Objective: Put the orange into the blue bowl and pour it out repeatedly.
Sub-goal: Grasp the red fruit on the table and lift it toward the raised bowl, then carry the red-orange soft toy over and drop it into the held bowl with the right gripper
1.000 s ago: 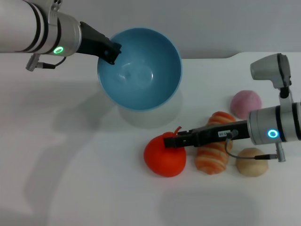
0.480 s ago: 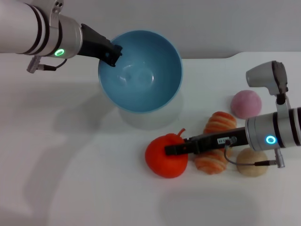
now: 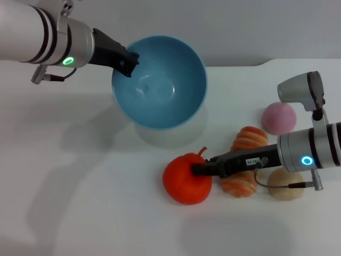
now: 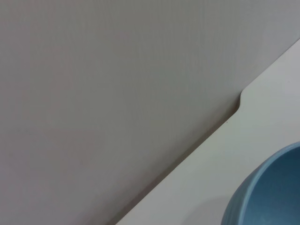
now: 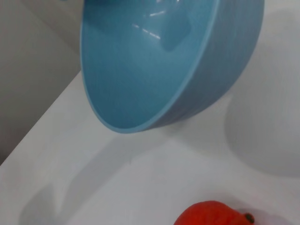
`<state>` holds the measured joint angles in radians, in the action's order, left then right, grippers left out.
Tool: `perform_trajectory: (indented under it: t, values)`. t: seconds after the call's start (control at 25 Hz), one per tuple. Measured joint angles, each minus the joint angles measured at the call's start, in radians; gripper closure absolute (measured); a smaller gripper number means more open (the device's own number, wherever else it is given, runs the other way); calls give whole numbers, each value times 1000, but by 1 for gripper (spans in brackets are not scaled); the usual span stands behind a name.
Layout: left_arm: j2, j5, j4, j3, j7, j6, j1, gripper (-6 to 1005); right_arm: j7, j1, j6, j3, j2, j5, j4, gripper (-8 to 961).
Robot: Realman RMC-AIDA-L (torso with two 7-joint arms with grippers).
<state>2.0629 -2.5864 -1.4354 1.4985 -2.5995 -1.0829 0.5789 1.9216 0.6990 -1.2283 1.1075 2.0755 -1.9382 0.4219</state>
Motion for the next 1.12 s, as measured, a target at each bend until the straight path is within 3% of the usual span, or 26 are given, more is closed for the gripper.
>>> perform_trajectory:
  t: [0.16, 0.44, 0.84, 1.0, 1.12]
  values:
    - [0, 0, 1, 0, 1, 0, -2, 1000, -18, -1, -2, 0, 0, 1, 0, 721]
    - [0, 0, 1, 6, 0, -7, -1, 1000, -58, -22, -81, -12, -2, 9, 42, 821]
    - [-2, -11, 11, -17, -9, -196, 54, 999, -40, -152, -512, -65, -17, 115, 449, 909]
    - [-2, -11, 51, -15, -10, -244, 80, 999, -36, -162, -676, -159, -20, 185, 526, 926]
    - [2, 0, 58, -1, -10, -277, 89, 999, -35, -169, -690, -224, -20, 194, 547, 928]
